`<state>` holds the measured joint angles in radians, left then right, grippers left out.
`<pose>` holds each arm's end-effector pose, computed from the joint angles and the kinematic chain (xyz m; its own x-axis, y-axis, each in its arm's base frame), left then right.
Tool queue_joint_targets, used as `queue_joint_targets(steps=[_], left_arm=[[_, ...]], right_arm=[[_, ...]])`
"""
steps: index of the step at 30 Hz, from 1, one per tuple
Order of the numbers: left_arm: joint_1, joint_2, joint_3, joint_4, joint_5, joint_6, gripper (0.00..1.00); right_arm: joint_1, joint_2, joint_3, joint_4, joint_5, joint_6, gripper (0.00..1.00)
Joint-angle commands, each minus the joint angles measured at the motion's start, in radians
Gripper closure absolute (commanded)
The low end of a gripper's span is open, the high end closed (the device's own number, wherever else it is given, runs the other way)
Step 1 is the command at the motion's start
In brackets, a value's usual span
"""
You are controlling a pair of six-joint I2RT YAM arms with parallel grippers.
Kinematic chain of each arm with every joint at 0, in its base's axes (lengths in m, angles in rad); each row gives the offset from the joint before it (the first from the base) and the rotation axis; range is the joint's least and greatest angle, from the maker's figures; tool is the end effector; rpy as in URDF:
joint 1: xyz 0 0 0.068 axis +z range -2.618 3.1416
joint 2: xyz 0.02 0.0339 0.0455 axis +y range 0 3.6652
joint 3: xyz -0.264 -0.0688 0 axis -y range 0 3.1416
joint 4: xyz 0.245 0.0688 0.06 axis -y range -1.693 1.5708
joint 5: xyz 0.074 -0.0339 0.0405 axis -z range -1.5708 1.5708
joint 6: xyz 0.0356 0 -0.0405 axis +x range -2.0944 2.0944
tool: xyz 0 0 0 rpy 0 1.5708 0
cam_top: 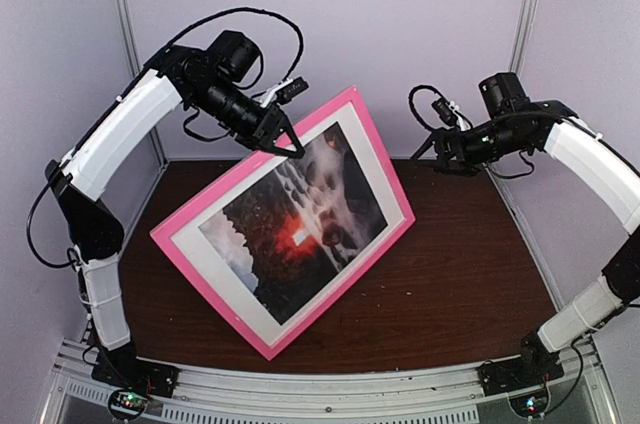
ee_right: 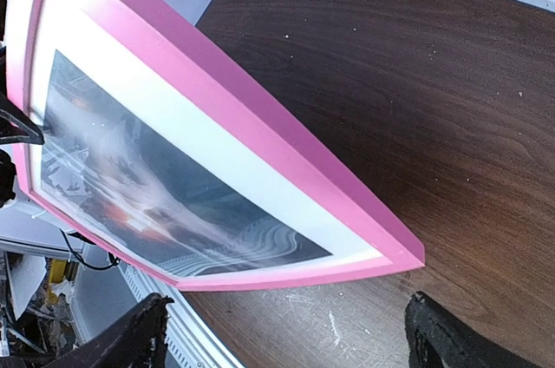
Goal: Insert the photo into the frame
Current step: Turn over the photo frame.
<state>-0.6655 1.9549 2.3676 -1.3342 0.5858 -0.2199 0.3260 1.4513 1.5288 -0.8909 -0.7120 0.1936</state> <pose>0.2883 -0.2513 0.4289 -0.7810 0.3820 -0.4940 0.6221 0.5455 -0.5616 0.2744 0.1173 0.3811 -0.8040 -0.1180 -0.5829 -0.5228 0.6075 0.5981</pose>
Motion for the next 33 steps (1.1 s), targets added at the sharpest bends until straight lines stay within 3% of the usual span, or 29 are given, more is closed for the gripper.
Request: queue_joint_targets(steps=[1, 10, 19, 26, 33], left_arm=[[0.021, 0.012, 0.03, 0.151, 0.223, -0.052, 1.0], [0.027, 0.059, 0.012, 0.196, 0.344, -0.05, 1.0], [0.027, 0.072, -0.008, 0.195, 0.409, 0.003, 1.0], [0.042, 0.082, -0.018, 0.196, 0.422, 0.021, 1.0], [0.059, 0.093, -0.049, 0.217, 0.443, 0.02, 1.0]], right_arm=[[0.004, 0.006, -0.013, 0.039, -0.031, -0.067, 0.04], [0.001, 0.075, 0.006, 0.08, -0.011, -0.237, 0.0], [-0.023, 0.267, 0.169, -0.045, -0.17, -0.429, 0.04], [-0.028, 0.351, 0.236, -0.137, -0.413, -0.534, 0.22], [-0.027, 0.368, 0.207, -0.168, -0.493, -0.578, 0.46]])
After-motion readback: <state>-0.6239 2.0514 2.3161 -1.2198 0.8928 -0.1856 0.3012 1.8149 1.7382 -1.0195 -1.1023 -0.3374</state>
